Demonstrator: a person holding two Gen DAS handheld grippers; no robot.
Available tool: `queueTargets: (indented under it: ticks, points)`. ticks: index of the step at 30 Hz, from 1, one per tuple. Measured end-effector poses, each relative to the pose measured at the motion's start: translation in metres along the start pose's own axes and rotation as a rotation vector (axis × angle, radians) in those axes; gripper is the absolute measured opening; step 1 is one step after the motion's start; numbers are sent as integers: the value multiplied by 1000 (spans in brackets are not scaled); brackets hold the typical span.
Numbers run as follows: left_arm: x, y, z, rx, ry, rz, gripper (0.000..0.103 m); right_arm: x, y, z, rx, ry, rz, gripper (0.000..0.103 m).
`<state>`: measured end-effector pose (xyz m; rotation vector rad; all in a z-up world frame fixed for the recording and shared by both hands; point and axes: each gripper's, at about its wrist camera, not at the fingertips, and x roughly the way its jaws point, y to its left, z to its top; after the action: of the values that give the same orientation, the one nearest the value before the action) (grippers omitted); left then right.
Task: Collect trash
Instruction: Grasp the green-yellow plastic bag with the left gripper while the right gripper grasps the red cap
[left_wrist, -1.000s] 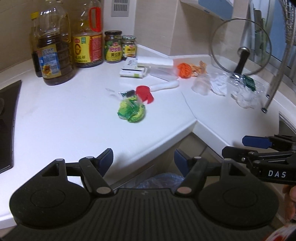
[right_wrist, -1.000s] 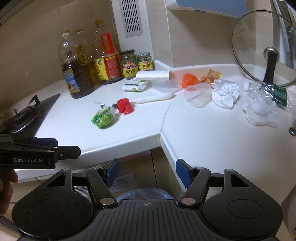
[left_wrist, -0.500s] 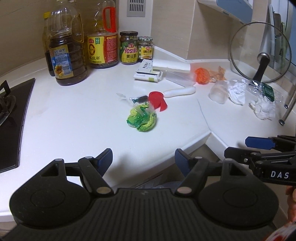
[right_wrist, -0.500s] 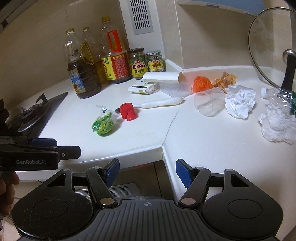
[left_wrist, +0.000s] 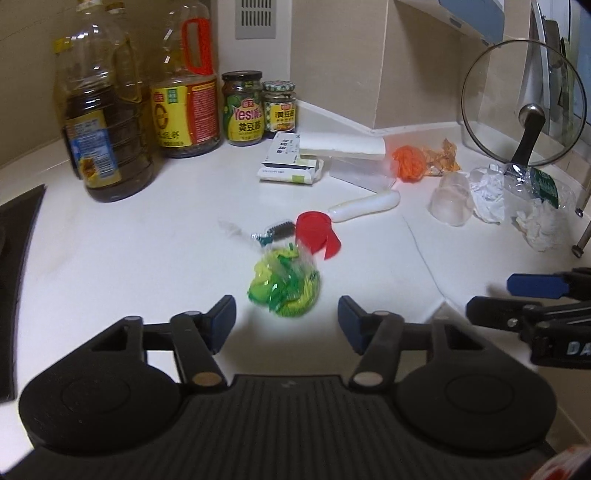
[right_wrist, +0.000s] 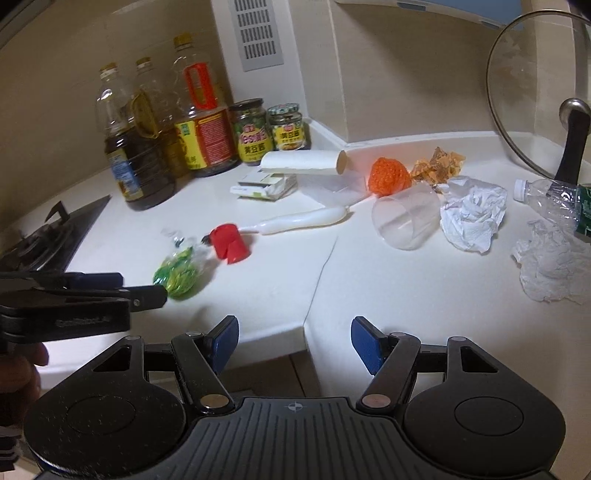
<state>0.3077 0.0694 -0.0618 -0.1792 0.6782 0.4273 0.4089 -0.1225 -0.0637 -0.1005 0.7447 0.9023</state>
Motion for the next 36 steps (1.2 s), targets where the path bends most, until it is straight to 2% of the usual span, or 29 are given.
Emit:
queueTargets:
  ticks: [8,10,13,21,29,36]
  points:
    - [30,4,6,50,4,-23,51,15,4,9,11,5,-38,67]
    - [35,5,6,61,10,-32,45,18,6,10,14,8,-43,67]
    - [38,8,6,81,4,-45,41,25,9,12,18,13,-45,67]
    - [21,31,9,59,-13,-58,37,48,24,22,-7,20,-6,67]
    - [-2,70,14,-9,-46,-10,37,86,57,43,-105,18,46,67]
    - [-12,94,10,-49,-51,14,37,122,78,56,-184,25,41,67]
